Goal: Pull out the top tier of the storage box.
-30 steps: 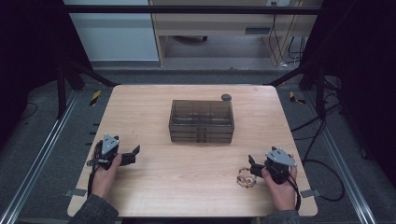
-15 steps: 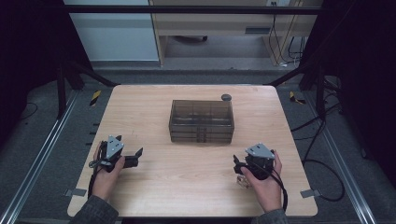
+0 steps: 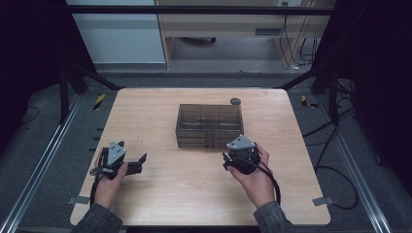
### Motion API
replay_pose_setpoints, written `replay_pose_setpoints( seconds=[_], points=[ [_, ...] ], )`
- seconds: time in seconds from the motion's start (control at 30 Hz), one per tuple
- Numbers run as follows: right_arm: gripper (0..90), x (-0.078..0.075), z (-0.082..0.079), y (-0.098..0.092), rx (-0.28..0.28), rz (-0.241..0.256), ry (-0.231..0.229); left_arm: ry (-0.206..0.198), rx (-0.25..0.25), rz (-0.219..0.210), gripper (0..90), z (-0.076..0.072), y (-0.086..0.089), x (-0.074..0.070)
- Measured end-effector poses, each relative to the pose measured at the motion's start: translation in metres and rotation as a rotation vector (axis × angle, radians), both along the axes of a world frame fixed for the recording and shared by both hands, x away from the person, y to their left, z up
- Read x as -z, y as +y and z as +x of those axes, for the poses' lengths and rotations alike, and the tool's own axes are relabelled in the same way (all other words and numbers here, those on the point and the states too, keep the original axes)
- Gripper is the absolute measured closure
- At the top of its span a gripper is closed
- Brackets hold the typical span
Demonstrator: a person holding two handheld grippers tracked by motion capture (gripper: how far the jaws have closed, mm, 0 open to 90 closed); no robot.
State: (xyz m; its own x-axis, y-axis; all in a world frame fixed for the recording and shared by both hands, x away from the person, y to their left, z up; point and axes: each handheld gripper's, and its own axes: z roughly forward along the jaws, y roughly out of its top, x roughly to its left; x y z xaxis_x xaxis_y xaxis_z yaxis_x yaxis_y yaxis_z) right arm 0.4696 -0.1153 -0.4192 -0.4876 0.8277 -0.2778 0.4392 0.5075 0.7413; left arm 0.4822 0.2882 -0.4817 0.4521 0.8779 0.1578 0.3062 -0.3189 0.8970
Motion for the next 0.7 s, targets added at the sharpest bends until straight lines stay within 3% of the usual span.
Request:
replay_pose_setpoints(
  seconds=[0.1,0.37,0.7],
  points=[
    [35.1,-0.005,0.001,0.009,-0.020,-0.076,-0.037,0.000,0.000,-0.005,2.8,0.000,0.000,0.000],
    [38.9,-0.009,0.004,0.023,-0.053,-0.149,-0.078,-0.001,0.001,0.002,2.8,-0.001,-0.001,0.000],
    [47.5,0.001,0.004,0.036,-0.071,-0.300,-0.148,0.013,-0.005,0.002,3.0,-0.001,-0.001,0.000]
  ],
)
